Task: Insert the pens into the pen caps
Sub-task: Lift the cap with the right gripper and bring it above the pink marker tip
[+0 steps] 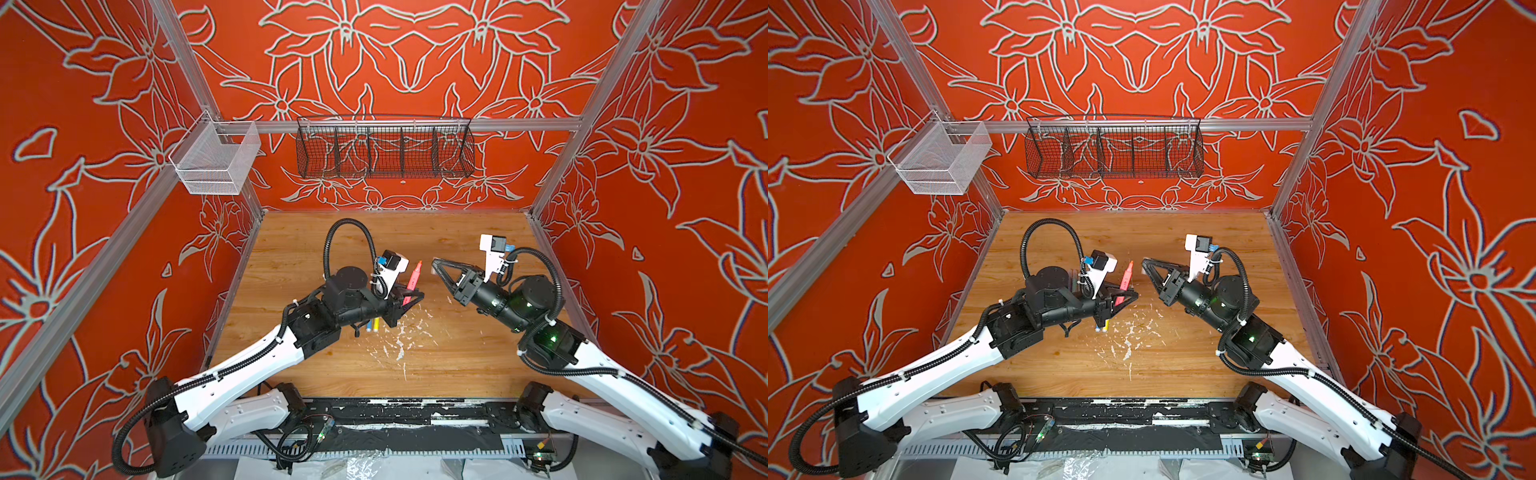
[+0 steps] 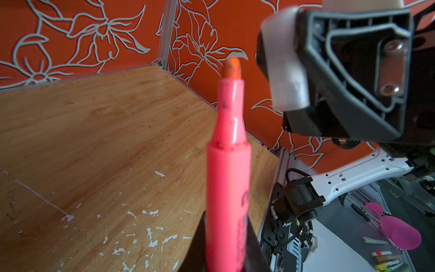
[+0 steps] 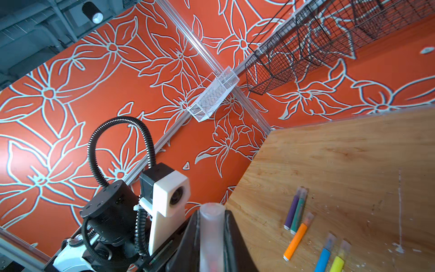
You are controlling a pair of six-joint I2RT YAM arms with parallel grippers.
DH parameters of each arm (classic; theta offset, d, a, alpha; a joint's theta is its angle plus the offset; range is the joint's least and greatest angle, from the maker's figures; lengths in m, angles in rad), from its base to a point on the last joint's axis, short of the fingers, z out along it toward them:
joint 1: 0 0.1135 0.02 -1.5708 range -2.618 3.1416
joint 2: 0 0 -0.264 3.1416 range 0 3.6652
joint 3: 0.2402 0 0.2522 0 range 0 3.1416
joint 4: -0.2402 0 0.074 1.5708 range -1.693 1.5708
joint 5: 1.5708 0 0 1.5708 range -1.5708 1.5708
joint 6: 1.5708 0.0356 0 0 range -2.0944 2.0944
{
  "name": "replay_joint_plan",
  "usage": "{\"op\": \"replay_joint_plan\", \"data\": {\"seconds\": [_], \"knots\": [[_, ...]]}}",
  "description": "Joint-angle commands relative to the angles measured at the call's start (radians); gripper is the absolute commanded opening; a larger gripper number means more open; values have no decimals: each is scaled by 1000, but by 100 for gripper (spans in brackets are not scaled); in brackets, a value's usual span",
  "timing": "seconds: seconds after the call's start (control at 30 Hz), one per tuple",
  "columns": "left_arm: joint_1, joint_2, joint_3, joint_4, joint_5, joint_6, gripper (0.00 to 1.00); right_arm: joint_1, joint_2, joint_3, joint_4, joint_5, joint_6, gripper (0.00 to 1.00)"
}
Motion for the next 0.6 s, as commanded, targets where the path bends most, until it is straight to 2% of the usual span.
{"op": "replay_joint_plan", "data": {"seconds": [0.0, 0.57], "knots": [[-9, 2, -9, 41, 18, -6, 0, 16, 7, -13, 142, -5, -2, 3], [-14, -6, -10, 37, 10, -3, 0, 25, 110, 15, 236, 71, -39, 0]]}}
